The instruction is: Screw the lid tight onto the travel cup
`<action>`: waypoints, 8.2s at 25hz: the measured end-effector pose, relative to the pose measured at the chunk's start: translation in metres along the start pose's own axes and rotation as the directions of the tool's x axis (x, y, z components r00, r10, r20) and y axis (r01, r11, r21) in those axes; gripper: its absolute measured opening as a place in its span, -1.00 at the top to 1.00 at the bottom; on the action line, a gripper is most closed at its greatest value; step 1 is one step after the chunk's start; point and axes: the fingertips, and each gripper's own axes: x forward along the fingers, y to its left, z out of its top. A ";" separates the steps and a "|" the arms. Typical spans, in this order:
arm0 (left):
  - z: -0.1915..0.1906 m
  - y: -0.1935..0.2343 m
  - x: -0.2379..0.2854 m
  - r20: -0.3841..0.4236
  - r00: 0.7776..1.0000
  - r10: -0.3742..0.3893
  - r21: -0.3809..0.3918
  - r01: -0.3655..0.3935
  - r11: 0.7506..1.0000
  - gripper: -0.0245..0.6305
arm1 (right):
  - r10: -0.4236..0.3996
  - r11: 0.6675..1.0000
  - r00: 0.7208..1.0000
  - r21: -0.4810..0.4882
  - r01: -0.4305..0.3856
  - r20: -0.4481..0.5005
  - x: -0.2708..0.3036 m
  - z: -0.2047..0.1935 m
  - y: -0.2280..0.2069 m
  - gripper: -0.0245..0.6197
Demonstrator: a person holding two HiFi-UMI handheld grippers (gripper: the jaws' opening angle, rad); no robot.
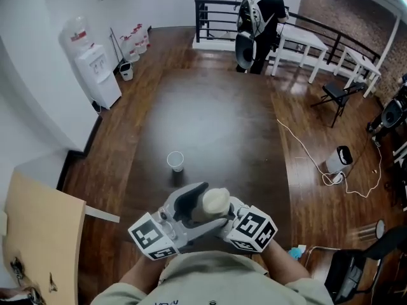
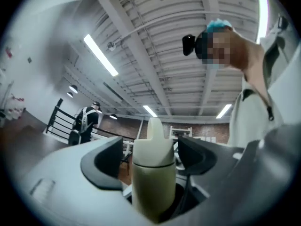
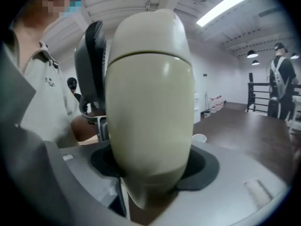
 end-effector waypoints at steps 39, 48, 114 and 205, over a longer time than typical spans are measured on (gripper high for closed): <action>0.008 -0.005 -0.003 -0.043 0.997 -0.068 -0.044 0.066 0.997 -0.10 | 0.042 0.999 0.999 -0.020 -0.042 -0.016 -0.002 0.002 0.024 -0.01; 0.014 -0.020 -0.004 -0.034 0.964 -0.264 -0.096 0.260 0.961 -0.02 | 0.211 0.977 0.977 -0.002 -0.211 0.041 -0.009 0.009 0.042 -0.01; 0.014 -0.036 -0.031 0.189 0.753 -0.630 -0.416 0.642 0.644 0.00 | 0.698 0.704 0.711 0.098 -0.703 0.090 -0.028 0.010 0.106 -0.01; -0.159 0.078 -0.079 -0.318 0.839 0.441 -0.123 -0.498 0.859 0.92 | -0.466 0.883 0.863 0.036 0.469 0.197 0.024 -0.129 -0.131 -0.01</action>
